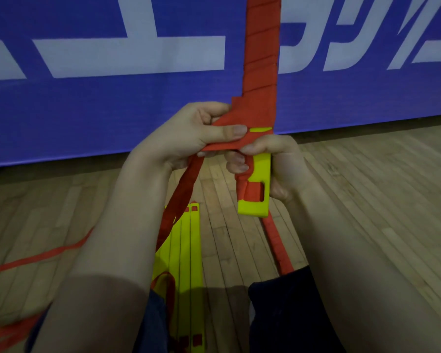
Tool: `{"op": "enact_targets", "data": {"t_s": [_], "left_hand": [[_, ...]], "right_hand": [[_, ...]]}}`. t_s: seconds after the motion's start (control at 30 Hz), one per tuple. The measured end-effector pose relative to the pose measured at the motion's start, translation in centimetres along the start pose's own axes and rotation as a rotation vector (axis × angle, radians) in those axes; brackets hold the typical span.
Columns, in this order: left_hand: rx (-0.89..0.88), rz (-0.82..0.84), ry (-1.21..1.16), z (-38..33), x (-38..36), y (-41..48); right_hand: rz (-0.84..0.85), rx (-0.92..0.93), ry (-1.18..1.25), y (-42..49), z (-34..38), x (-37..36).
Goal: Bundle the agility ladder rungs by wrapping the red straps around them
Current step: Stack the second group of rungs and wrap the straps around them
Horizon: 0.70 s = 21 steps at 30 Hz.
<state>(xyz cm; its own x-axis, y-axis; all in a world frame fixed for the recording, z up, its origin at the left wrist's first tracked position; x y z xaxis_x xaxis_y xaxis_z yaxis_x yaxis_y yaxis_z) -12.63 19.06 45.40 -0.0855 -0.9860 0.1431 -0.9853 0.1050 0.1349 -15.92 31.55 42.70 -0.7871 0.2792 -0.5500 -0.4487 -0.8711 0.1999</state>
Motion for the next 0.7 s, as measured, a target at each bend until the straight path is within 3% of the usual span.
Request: {"op": "enact_targets", "data": {"t_s": [0.2, 0.4, 0.53, 0.7], "left_hand": [[0.027, 0.075, 0.063, 0.1, -0.2, -0.3], [-0.039, -0.085, -0.019, 1.1, -0.1, -0.3], [-0.053, -0.164, -0.006, 1.1, 0.7, -0.5], [-0.054, -0.243, 0.032, 1.7, 1.1, 0.0]], "right_hand": [[0.021, -0.126, -0.207, -0.4, 0.2, 0.5], [-0.32, -0.126, -0.499, 0.0, 1.6, 1.7], [-0.24, -0.142, -0.634, -0.6, 2.4, 1.8], [-0.243, -0.127, -0.602, -0.3, 1.4, 1.8]]}}
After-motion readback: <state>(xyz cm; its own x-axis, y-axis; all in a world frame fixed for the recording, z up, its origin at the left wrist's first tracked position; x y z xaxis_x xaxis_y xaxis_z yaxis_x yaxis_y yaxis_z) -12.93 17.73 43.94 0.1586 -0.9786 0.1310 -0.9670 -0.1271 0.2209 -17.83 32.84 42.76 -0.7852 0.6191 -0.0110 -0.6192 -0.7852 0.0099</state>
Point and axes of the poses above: each hand's wrist, its own y-axis towards the middle knuckle, its own x-axis out of the back of the hand, z = x × y, the point moved 3 cm from there along y, towards the middle knuckle, and after that the axes turned 2 degrees about z, right-handed, at the moved point
